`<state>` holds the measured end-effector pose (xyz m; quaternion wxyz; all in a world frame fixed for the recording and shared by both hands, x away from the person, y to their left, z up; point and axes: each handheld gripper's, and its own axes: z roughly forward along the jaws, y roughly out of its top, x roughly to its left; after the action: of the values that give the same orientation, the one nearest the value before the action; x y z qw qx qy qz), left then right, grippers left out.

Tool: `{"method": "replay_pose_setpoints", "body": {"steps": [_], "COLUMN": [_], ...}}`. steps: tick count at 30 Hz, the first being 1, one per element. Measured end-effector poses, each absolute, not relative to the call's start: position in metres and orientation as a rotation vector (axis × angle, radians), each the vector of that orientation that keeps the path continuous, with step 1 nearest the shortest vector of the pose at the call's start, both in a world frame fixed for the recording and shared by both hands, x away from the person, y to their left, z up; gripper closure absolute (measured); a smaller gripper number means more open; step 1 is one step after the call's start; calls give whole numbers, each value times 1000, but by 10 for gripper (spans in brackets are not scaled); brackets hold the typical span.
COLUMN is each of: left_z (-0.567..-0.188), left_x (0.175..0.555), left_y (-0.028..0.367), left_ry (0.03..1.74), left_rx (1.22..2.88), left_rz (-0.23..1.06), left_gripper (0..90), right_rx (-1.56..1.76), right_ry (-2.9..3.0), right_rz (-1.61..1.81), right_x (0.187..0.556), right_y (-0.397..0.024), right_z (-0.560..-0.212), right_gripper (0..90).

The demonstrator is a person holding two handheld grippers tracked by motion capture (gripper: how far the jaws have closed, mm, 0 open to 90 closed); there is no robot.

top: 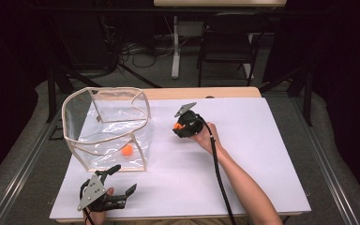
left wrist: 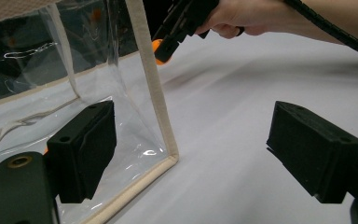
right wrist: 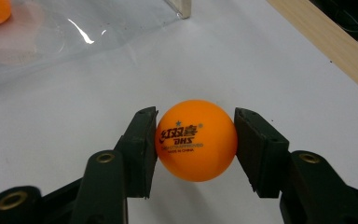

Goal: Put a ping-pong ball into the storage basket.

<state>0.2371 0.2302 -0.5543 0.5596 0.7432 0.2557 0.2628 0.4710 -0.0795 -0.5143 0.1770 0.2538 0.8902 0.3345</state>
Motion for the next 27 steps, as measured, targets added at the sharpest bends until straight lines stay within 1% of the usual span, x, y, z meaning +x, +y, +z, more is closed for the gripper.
{"method": "replay_pose_setpoints", "body": {"steps": [27], "left_z": [-554], "left_x": [237], "left_y": [230], "left_ry": [599], "left_rx": [1751], "left_rz": [624], "left_gripper": [157], "right_rx": [655], "right_ry": [2533], "right_rz": [939], "right_x": [458], "right_y": [-79], "right_z": [-494], "right_gripper": [508]}}
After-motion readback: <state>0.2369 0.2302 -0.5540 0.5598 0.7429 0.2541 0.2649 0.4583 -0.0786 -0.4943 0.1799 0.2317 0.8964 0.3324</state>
